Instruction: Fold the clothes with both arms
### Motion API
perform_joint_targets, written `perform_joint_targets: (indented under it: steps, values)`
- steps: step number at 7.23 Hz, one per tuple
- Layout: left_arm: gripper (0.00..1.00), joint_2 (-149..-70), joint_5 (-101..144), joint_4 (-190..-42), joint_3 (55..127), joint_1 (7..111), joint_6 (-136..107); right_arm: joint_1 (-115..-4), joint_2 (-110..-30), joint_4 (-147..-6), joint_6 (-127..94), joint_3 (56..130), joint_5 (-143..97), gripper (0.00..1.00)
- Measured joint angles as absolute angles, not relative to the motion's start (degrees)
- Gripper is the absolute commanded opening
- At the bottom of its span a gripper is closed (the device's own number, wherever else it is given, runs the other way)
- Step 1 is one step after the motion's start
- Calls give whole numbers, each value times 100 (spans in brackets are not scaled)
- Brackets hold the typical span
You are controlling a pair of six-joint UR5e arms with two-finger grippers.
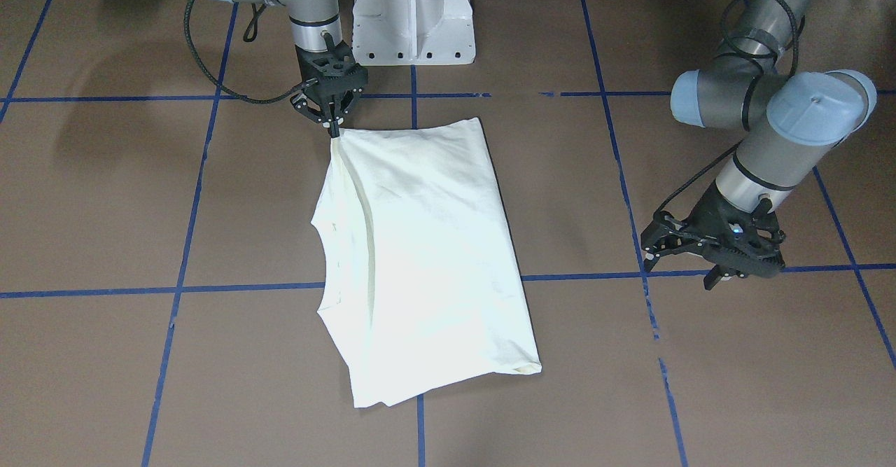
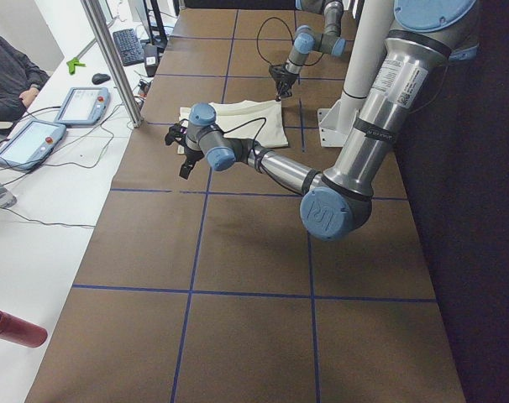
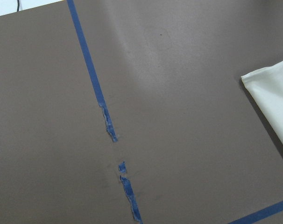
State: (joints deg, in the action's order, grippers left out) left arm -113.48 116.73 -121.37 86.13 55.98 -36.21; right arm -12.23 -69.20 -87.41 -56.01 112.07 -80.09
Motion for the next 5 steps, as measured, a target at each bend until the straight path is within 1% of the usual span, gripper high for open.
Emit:
perform_joint_targets:
  steps: [3,5]
  values:
    - [100,-11361,11682,-12140,8620,5590,-3660,-1343,-6866,-8686,-6021,11384,-8092,100]
    - [100,-11345,11732,-12125,8865,5564,-4034,-1904,-6873,-8273,-6454,11527,-8739,100]
